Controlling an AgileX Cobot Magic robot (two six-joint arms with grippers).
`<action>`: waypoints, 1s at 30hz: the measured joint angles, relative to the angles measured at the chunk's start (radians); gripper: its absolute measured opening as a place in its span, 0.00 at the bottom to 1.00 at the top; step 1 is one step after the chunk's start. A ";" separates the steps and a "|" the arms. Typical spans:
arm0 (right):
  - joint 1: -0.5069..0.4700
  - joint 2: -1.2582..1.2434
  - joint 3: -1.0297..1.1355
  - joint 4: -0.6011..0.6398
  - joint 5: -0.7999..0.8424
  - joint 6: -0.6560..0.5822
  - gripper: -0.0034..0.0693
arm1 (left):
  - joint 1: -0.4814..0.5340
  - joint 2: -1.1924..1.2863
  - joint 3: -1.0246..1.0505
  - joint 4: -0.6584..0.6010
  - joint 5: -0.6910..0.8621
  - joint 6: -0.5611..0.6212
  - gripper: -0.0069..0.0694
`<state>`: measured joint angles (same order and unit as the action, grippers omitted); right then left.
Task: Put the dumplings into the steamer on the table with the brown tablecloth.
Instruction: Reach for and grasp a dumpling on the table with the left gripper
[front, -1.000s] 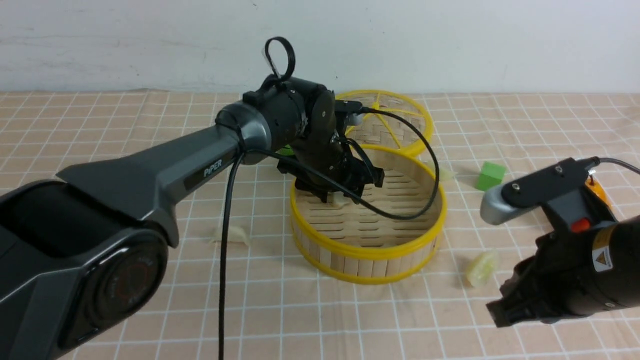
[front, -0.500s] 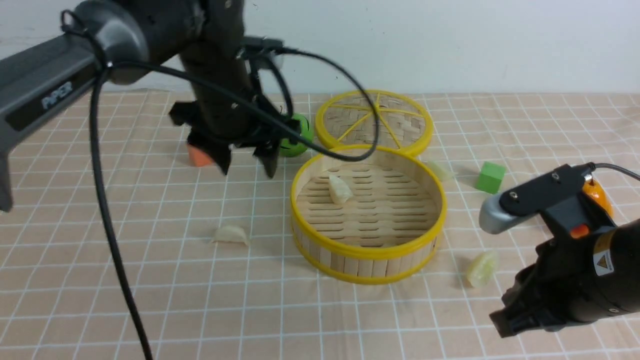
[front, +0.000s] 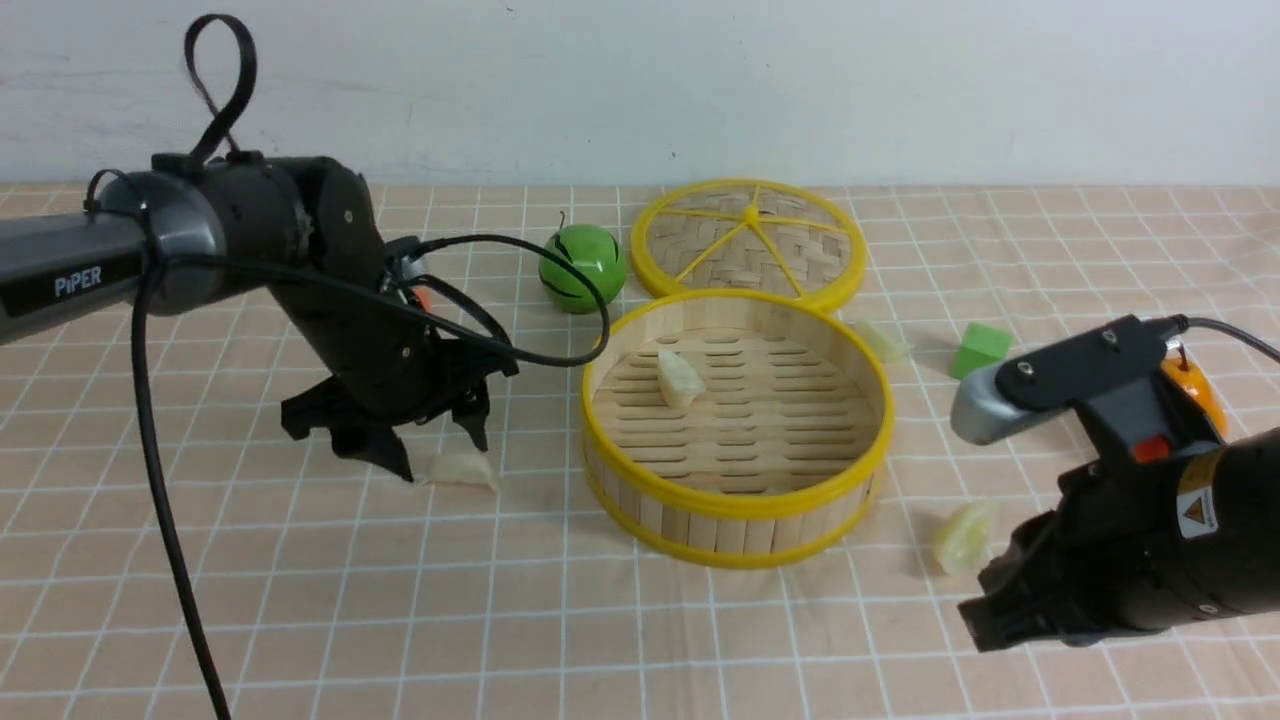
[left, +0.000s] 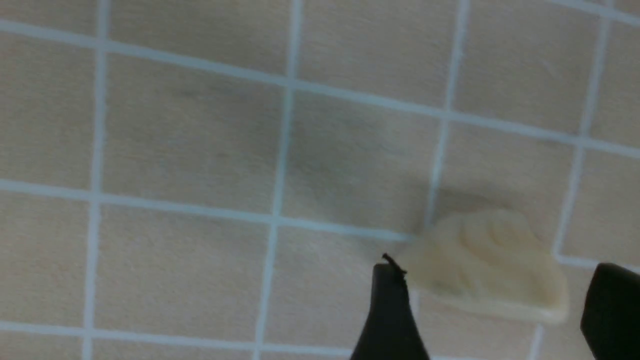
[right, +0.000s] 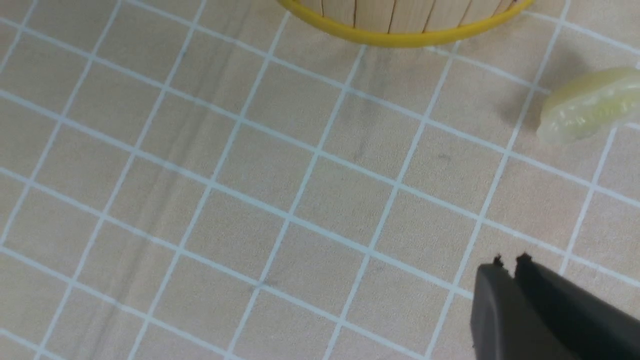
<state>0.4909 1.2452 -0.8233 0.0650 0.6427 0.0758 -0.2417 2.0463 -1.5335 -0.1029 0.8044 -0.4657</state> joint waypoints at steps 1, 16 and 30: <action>0.000 0.000 0.000 0.000 -0.001 0.000 0.12 | 0.000 0.007 0.000 0.013 0.000 -0.013 0.71; 0.000 0.000 0.000 0.001 -0.005 0.000 0.14 | -0.002 0.028 -0.068 -0.048 0.037 0.069 0.48; 0.000 0.000 0.000 0.002 -0.009 0.000 0.15 | -0.010 0.071 -0.153 -0.036 0.240 0.170 0.48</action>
<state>0.4909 1.2452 -0.8233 0.0669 0.6339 0.0758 -0.2520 2.1176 -1.6865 -0.1389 1.0444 -0.2958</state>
